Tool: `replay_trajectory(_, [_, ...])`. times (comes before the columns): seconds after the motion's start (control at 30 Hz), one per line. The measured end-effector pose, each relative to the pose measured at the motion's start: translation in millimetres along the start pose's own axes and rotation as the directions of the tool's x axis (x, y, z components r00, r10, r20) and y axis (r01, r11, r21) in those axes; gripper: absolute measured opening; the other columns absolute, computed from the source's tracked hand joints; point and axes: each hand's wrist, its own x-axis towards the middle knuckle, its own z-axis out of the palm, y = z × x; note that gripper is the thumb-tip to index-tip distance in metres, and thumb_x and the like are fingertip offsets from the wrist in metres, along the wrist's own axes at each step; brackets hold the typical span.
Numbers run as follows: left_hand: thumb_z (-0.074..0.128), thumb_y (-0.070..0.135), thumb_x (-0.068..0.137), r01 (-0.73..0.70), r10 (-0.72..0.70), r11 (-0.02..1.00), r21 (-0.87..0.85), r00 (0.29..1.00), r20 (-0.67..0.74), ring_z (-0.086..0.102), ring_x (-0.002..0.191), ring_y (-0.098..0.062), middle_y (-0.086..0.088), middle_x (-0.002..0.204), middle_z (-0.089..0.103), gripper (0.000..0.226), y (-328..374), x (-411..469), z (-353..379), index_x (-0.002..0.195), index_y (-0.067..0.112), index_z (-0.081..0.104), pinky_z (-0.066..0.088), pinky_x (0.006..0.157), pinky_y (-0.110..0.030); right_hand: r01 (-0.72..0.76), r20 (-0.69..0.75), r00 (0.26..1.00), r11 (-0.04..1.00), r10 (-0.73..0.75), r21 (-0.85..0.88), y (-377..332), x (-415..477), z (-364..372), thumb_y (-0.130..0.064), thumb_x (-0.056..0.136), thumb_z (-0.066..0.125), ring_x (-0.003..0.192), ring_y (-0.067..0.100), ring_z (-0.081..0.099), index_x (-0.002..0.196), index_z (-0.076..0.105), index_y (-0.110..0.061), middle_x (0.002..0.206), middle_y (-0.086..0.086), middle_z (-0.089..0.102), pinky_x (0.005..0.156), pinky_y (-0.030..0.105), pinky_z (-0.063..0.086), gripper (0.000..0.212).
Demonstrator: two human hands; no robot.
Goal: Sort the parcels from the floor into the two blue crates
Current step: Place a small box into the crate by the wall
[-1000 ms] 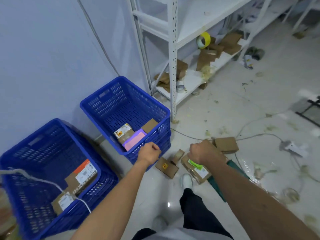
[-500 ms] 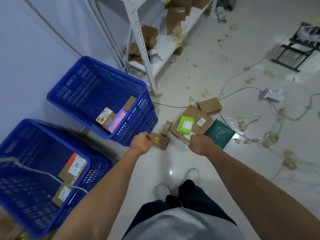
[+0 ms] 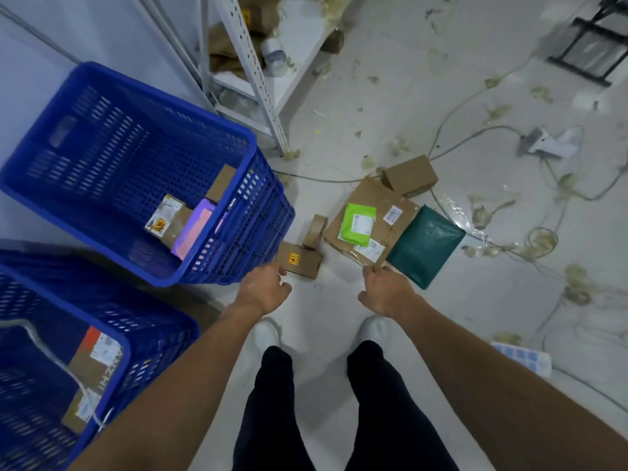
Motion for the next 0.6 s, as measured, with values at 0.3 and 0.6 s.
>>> replay_trajectory(0.3, [0.062, 0.028, 0.092, -0.027, 0.024, 0.999, 0.035, 0.996, 0.083, 0.053, 0.121, -0.025, -0.007, 0.135, 0.055, 0.046, -92, 114, 80, 0.135, 0.018, 0.049, 0.046, 0.096, -0.037, 0.038, 0.043, 0.998, 0.996, -0.035, -0.075, -32, 134, 93, -0.043, 0.091, 0.055, 0.124, 0.029, 0.045, 0.130, 0.042, -0.011, 0.132, 0.011, 0.046, 0.095, 0.040, 0.044, 0.052])
replay_trajectory(0.6, [0.057, 0.031, 0.096, -0.085, 0.078, 0.993, 0.084, 0.993, 0.084, 0.051, 0.124, -0.027, -0.008, 0.141, 0.048, 0.049, -163, 251, 195, 0.142, 0.020, 0.043, 0.044, 0.094, -0.036, 0.210, 0.076, 0.978, 0.945, -0.197, -0.253, -43, 312, 206, -0.056, 0.088, 0.055, 0.130, 0.026, 0.041, 0.150, 0.029, -0.022, 0.145, 0.005, 0.037, 0.102, 0.038, 0.038, 0.076])
